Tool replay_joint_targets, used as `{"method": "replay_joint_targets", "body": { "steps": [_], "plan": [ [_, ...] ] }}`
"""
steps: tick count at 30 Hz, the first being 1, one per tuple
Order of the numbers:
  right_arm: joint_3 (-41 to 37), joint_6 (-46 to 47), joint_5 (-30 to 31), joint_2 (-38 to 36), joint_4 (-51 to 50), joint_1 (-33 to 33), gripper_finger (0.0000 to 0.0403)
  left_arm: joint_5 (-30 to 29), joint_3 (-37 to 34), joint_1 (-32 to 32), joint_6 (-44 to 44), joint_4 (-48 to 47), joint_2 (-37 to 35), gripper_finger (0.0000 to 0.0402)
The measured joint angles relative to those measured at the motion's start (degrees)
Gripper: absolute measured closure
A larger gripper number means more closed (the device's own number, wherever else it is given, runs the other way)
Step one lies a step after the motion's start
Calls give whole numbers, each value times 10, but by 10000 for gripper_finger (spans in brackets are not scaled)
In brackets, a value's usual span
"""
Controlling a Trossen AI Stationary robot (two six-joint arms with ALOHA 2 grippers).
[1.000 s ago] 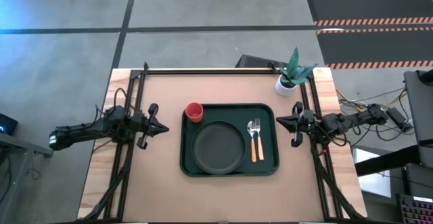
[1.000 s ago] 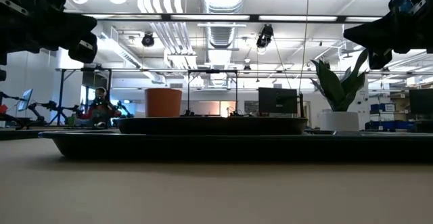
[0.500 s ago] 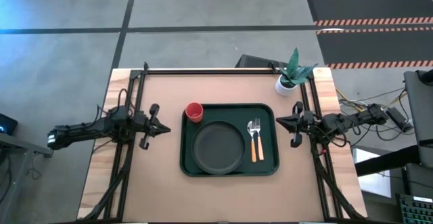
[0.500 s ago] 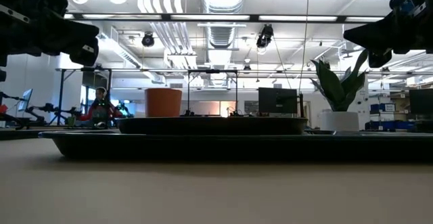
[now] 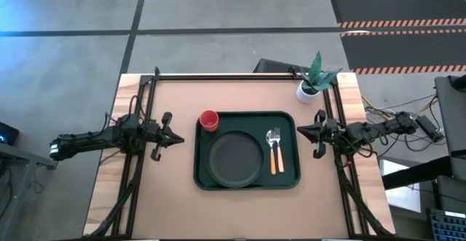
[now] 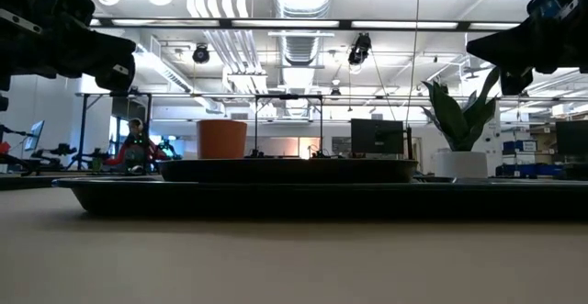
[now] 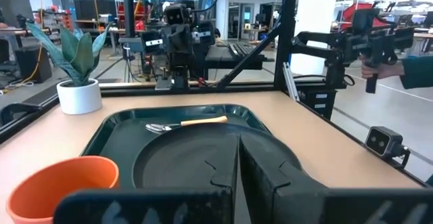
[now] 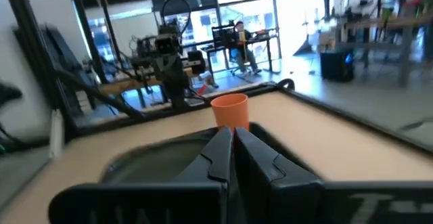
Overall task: Pick and place plate/cup/fork/spoon on tray
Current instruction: Adjust the black serving tray
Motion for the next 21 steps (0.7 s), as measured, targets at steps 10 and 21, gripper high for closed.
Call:
{"method": "replay_joint_targets", "body": {
  "steps": [10, 21],
  "plan": [
    [42, 304, -27, 111, -139, 0, 394, 0, 0, 0, -1, 8, -1, 402],
    [306, 501, -108, 317, -529, 0, 394, 0, 0, 0, -16, 9, -3, 402]
  ]
}}
